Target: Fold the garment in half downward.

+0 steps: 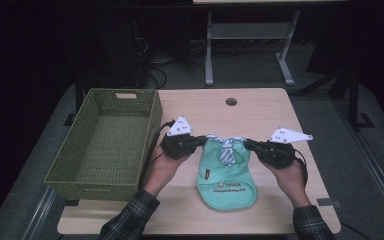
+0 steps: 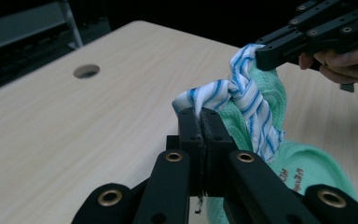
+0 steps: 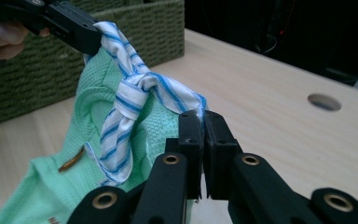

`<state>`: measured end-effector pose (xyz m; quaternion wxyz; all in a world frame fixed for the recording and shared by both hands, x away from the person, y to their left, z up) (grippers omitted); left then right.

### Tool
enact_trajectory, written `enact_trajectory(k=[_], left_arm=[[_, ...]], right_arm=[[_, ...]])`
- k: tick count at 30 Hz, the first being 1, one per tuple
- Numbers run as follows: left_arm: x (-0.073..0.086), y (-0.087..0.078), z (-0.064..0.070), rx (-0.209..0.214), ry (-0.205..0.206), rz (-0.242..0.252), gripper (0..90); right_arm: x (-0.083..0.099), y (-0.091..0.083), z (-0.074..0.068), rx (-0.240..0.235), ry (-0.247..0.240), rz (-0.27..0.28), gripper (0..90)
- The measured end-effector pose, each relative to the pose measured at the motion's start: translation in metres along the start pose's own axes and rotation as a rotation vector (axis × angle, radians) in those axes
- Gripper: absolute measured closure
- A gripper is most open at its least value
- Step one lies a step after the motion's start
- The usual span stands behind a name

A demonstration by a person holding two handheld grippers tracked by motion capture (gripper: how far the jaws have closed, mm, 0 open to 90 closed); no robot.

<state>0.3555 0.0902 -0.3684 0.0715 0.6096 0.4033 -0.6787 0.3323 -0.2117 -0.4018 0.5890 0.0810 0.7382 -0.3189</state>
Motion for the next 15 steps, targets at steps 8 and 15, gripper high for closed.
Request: enact_trajectory(k=[8, 15], left_arm=[[-0.007, -0.004, 0.005, -0.007, 0.036, 0.01, 88.3], [0.016, 0.001, 0.022, 0.015, 0.074, -0.025, 88.2]], right_arm=[[-0.011, -0.006, -0.002, 0.029, -0.026, 0.033, 86.5], [0.015, -0.005, -0.009, 0.029, -0.007, -0.009, 86.4]])
Point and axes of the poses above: each handheld gripper's, and its own axes: y roughly forward along the jaws, x roughly out of its underside, z roughly to its right, the point moved 1 cm from there along y, roughly forward along the jaws, and after that the axes turned 9 degrees about -x, right-handed, at the moved point
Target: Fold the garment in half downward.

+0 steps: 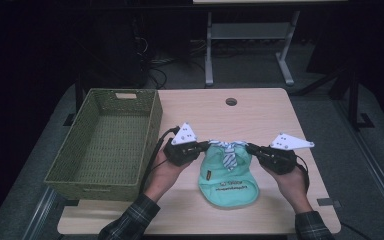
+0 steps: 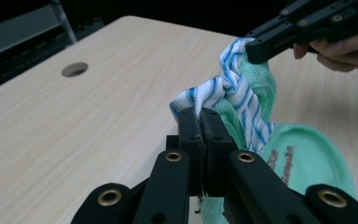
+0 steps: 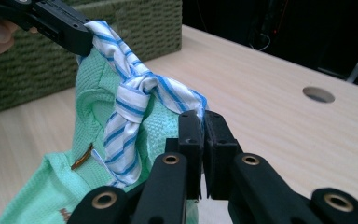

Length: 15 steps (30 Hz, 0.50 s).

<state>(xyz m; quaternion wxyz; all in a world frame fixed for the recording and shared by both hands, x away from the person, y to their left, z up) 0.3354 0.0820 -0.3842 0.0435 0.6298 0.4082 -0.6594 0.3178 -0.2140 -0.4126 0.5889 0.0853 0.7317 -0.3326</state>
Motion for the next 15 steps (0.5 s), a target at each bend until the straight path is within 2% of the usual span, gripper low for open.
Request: enact_trajectory(k=[4, 8, 12, 15], left_arm=[[0.009, 0.0, 0.007, 0.019, -0.006, -0.012, 88.2], [0.013, -0.001, 0.013, 0.019, 0.014, -0.021, 88.2], [0.007, -0.002, 0.009, 0.008, 0.016, -0.009, 88.2], [-0.002, -0.004, 0.001, -0.015, 0.019, 0.016, 88.2]], right_arm=[[0.01, -0.002, -0.005, -0.014, 0.012, -0.018, 86.1], [0.016, -0.004, -0.01, -0.015, 0.008, -0.033, 86.2], [0.014, -0.004, -0.009, -0.013, 0.007, -0.028, 86.4], [0.006, -0.003, -0.006, 0.0, -0.009, -0.012, 86.5]])
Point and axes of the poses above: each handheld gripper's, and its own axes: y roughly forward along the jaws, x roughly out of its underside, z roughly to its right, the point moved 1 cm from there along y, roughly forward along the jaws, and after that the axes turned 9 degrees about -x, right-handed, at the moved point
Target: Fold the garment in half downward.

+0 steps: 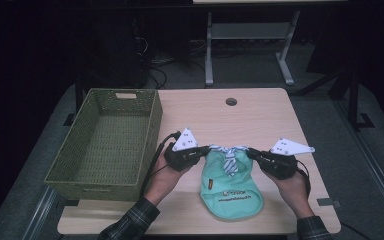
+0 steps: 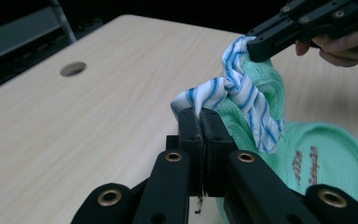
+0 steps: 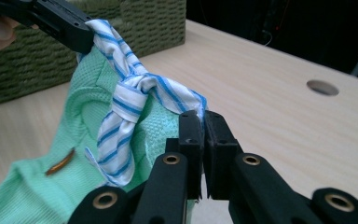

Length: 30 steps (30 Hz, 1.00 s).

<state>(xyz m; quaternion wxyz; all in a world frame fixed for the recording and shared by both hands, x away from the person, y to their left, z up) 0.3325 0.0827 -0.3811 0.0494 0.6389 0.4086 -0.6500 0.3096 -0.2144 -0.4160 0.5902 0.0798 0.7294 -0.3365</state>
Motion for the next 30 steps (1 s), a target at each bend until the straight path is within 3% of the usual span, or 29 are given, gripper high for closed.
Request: enact_trajectory(k=[4, 7, 10, 17, 30], left_arm=[[-0.021, -0.006, -0.015, -0.04, 0.003, 0.05, 88.2], [-0.03, -0.012, -0.017, -0.053, 0.01, 0.074, 88.2], [-0.02, -0.011, -0.006, -0.046, 0.033, 0.064, 88.0], [0.007, -0.006, 0.011, -0.012, 0.042, 0.012, 87.8], [0.027, -0.014, 0.038, 0.075, 0.04, 0.001, 87.4]], right_arm=[[-0.018, 0.001, 0.005, 0.016, -0.016, 0.038, 86.4], [-0.032, -0.003, 0.004, 0.026, -0.041, 0.079, 86.3], [-0.028, -0.006, -0.001, 0.025, -0.047, 0.09, 86.3], [0.002, -0.002, -0.01, 0.017, -0.032, 0.024, 86.3], [0.022, -0.009, -0.022, -0.007, -0.012, -0.013, 85.0]])
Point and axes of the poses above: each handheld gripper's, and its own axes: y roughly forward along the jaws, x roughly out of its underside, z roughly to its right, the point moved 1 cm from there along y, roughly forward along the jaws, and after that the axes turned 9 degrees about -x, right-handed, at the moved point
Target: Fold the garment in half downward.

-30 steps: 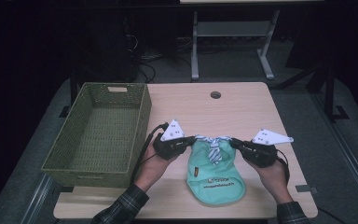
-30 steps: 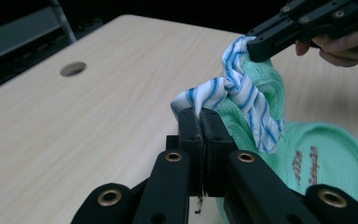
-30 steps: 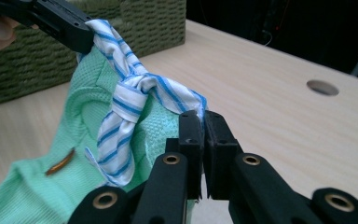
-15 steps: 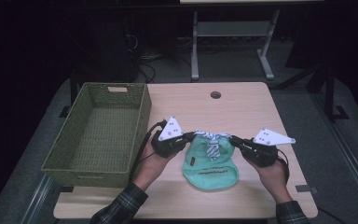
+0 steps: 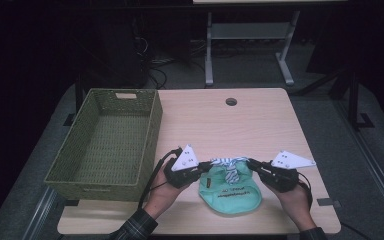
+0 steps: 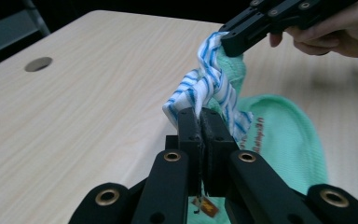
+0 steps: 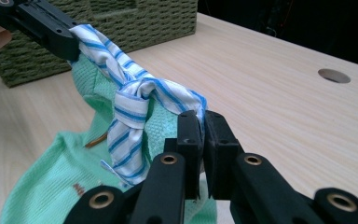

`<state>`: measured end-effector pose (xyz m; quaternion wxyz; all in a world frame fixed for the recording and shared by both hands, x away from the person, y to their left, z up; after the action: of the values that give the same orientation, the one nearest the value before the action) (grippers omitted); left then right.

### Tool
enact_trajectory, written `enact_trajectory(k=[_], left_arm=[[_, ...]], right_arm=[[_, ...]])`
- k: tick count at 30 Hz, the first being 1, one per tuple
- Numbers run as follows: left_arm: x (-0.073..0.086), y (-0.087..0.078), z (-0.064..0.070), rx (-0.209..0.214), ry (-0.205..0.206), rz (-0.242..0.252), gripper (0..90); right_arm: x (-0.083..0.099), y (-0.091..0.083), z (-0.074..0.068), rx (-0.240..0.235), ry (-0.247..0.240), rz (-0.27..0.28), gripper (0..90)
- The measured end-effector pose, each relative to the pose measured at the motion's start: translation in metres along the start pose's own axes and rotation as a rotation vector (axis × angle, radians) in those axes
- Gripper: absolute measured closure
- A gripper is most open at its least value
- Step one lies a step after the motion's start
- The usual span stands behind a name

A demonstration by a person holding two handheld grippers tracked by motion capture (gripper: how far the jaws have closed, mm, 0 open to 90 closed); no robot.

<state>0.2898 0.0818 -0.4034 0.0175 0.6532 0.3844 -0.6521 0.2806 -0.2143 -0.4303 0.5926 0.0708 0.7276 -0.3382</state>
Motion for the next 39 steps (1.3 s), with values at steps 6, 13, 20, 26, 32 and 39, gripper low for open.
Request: enact_trajectory(k=[6, 13, 20, 26, 32, 39], left_arm=[[0.008, 0.0, 0.011, 0.046, -0.02, -0.02, 87.4], [0.019, 0.003, 0.022, 0.095, -0.034, -0.067, 87.4], [0.033, 0.01, 0.035, 0.137, -0.054, -0.116, 87.4], [0.041, 0.017, 0.044, 0.174, -0.049, -0.166, 87.3], [0.051, 0.03, 0.05, 0.177, 0.005, -0.266, 87.3], [0.052, 0.029, 0.035, 0.119, 0.01, -0.288, 87.1]], right_arm=[[0.01, -0.006, -0.007, -0.02, 0.022, -0.013, 84.7], [0.023, -0.009, -0.011, -0.039, 0.038, -0.051, 84.4], [0.036, -0.011, -0.015, -0.055, 0.055, -0.091, 84.0], [0.046, -0.012, -0.018, -0.072, 0.071, -0.124, 83.9], [0.058, -0.008, -0.019, -0.105, 0.081, -0.19, 83.3], [0.059, 0.003, -0.019, -0.131, 0.085, -0.222, 83.2]])
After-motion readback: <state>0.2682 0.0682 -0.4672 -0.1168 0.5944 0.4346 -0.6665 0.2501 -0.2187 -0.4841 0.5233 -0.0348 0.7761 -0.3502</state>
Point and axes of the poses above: each handheld gripper's, and its own axes: y roughly forward along the jaws, x roughly out of its underside, z roughly to its right, the point moved 1 cm from there along y, roughly forward along the jaws, and after that the axes turned 9 degrees about -x, right-handed, at the moved point
